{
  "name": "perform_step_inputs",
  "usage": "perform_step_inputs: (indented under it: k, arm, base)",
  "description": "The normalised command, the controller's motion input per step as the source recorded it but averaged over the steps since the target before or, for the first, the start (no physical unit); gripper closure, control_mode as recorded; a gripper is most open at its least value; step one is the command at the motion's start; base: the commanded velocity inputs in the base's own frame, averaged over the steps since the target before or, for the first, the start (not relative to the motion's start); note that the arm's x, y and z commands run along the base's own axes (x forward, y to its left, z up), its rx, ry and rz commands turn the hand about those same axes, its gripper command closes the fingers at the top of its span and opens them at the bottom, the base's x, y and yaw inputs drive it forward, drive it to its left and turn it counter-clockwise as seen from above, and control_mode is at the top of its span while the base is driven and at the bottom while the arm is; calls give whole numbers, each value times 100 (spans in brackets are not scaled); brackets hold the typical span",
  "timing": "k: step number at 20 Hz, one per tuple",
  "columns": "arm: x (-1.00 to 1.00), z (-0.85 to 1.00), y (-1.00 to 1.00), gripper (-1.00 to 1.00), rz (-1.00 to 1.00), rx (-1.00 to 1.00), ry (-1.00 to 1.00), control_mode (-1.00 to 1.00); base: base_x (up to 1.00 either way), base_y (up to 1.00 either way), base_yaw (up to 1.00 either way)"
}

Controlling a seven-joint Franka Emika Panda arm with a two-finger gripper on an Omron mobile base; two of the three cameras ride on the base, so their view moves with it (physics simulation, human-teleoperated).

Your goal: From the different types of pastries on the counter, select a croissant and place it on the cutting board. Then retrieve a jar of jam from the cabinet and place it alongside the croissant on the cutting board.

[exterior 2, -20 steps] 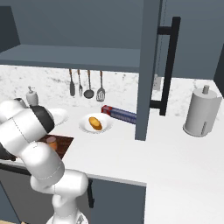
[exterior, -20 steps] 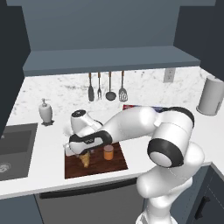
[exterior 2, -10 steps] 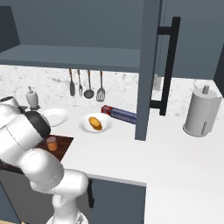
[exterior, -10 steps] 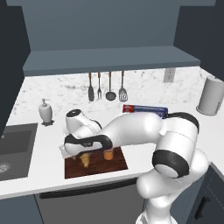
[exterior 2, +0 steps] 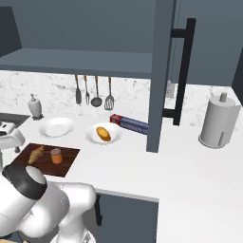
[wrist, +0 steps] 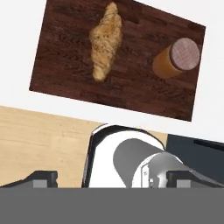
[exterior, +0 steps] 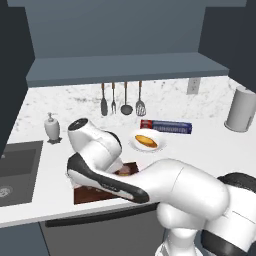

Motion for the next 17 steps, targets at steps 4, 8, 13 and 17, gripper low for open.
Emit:
perform_step_inputs:
  k: [4,8,13,17]
  arm:
    - [-100,33,-78,-100,0,-4,6,-100]
    - [-100,19,-68,-100,0,-4,4,-100]
    - [-100,3,-52,-100,0,-4,2,-100]
    - [-100,0,-50,-100,0,-5,0,-100]
  base:
    - [0,0,0]
    - [0,0,0]
    - [0,0,0]
    - [0,0,0]
